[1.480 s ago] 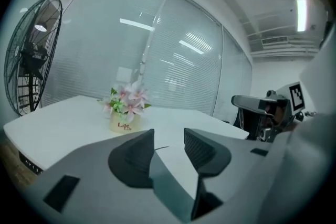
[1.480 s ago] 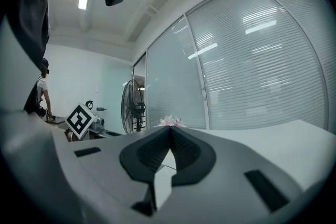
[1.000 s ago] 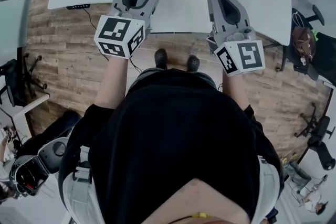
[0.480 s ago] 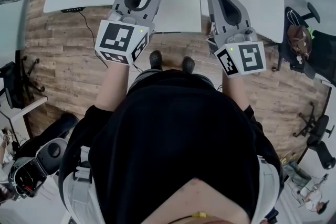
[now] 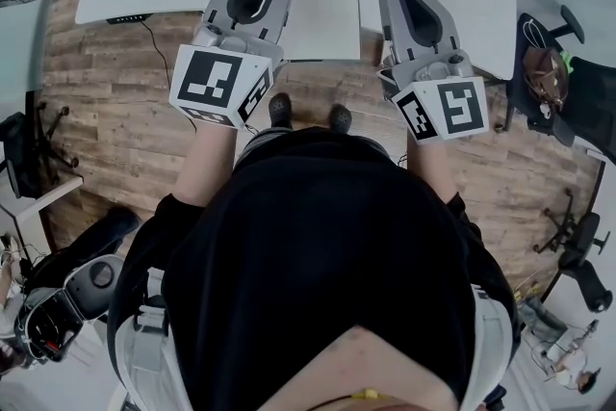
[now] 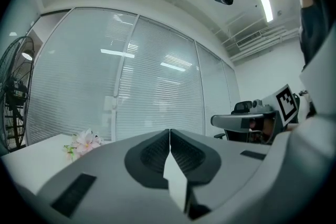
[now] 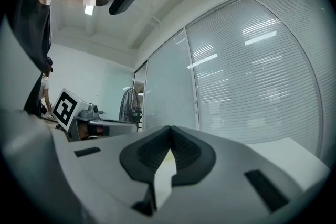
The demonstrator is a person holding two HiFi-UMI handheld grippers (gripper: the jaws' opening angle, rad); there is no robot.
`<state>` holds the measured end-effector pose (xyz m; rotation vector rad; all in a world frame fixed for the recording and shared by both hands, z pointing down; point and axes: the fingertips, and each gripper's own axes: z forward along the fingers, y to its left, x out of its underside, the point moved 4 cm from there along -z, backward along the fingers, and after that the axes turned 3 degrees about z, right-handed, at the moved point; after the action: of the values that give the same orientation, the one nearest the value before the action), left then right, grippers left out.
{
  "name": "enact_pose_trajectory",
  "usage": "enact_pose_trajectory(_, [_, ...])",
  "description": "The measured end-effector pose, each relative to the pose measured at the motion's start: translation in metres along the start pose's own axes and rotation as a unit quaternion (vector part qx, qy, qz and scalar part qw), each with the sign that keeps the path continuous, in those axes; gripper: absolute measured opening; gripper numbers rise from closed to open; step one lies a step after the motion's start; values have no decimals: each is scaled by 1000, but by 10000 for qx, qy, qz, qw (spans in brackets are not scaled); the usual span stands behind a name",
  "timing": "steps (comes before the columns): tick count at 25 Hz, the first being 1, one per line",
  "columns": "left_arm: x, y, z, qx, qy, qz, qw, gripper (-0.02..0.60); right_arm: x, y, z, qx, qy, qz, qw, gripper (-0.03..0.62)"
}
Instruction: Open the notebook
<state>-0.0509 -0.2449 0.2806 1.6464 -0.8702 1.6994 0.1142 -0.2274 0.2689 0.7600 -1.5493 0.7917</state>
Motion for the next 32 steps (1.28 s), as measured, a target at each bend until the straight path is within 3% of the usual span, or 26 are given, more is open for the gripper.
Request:
enact_pose_trajectory(17, [-12, 0, 5, -33, -144, 99, 9998, 12, -11, -4, 11, -145, -51, -62, 9999, 5])
enact_pose_trajectory(32, [-13, 2, -3, -89, -226, -46, 9997, 12, -13, 0, 8, -75, -88, -94, 9999, 3])
